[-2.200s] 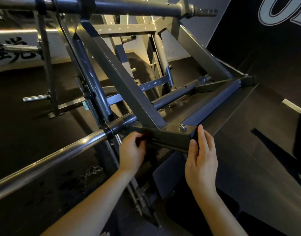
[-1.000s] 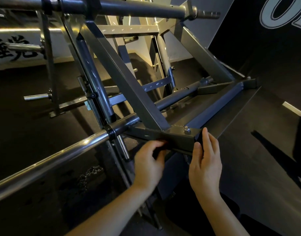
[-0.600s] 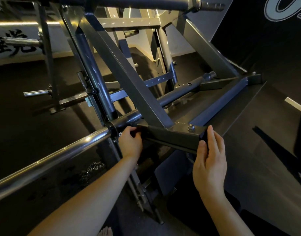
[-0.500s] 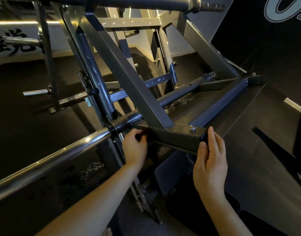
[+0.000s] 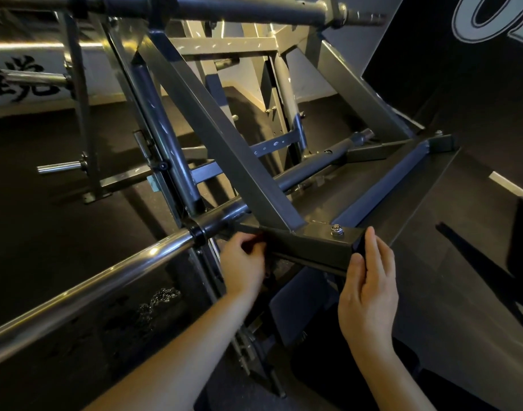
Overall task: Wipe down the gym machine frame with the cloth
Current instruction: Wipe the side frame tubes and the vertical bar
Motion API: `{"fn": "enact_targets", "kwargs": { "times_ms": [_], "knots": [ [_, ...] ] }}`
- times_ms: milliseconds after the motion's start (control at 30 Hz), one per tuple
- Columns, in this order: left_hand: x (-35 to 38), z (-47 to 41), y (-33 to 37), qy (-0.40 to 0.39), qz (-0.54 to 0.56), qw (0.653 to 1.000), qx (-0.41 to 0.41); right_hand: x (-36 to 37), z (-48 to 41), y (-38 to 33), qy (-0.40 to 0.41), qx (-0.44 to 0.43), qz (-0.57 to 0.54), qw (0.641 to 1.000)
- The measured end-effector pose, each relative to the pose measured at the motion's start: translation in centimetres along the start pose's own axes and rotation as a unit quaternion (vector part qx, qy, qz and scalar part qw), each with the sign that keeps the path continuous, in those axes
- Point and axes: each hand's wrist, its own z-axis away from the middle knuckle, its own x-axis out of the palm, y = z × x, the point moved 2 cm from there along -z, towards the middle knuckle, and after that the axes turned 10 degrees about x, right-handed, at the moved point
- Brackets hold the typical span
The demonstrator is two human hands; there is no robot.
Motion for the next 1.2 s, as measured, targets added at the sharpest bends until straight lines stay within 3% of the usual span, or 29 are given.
{"fn": "enact_targets", "kwargs": {
  "times_ms": [67,133,200,300,400,567,667,800,1000,1067,1200],
  "knots": [
    [0.2,2.6,2.2,-0.032,0.041,0.995,0.08,0.2,0.0,0.1,0.004,0.001,0.0,1.0],
    [0.3,2.4,1.6,-0.032,0.036,0.993,0.11,0.3,0.0,0.2,0.005,0.001,0.0,1.0],
    [-0.1,0.3,-0.3,-0.006,0.003,0.998,0.06,0.2,-0.1,0.0,0.005,0.001,0.0,1.0],
    [-1.2,-3.3,-2.9,-0.003,-0.03,0.996,-0.078,0.1,0.0,-0.2,0.001,0.005,0.002,1.0],
    [-1.5,-4.4,-3.1,-0.025,-0.042,0.991,-0.122,-0.1,0.0,-0.3,-0.006,0.003,0.006,1.0],
    [-1.6,-1.7,-0.7,0.053,0.063,0.984,-0.161,-0.5,-0.1,-0.5,-0.018,-0.002,0.016,1.0],
    [-1.0,-1.2,1.2,0.054,0.11,0.974,-0.19,-0.7,-0.1,-0.4,-0.024,0.003,0.015,1.0],
    [-0.2,0.5,4.5,0.057,0.246,0.933,-0.257,-0.5,0.0,-0.5,-0.016,0.006,0.009,1.0],
    [-1.2,2.5,7.0,-0.074,0.402,0.886,-0.22,0.0,0.1,-0.5,0.006,0.01,-0.001,1.0],
    [-2.6,2.7,6.5,-0.06,0.367,0.904,-0.212,0.0,0.1,-0.4,0.007,0.013,0.001,1.0],
    [-5.8,0.9,2.3,0.042,0.215,0.954,-0.205,0.1,0.1,-0.5,0.007,0.018,0.003,1.0]
  ]
}}
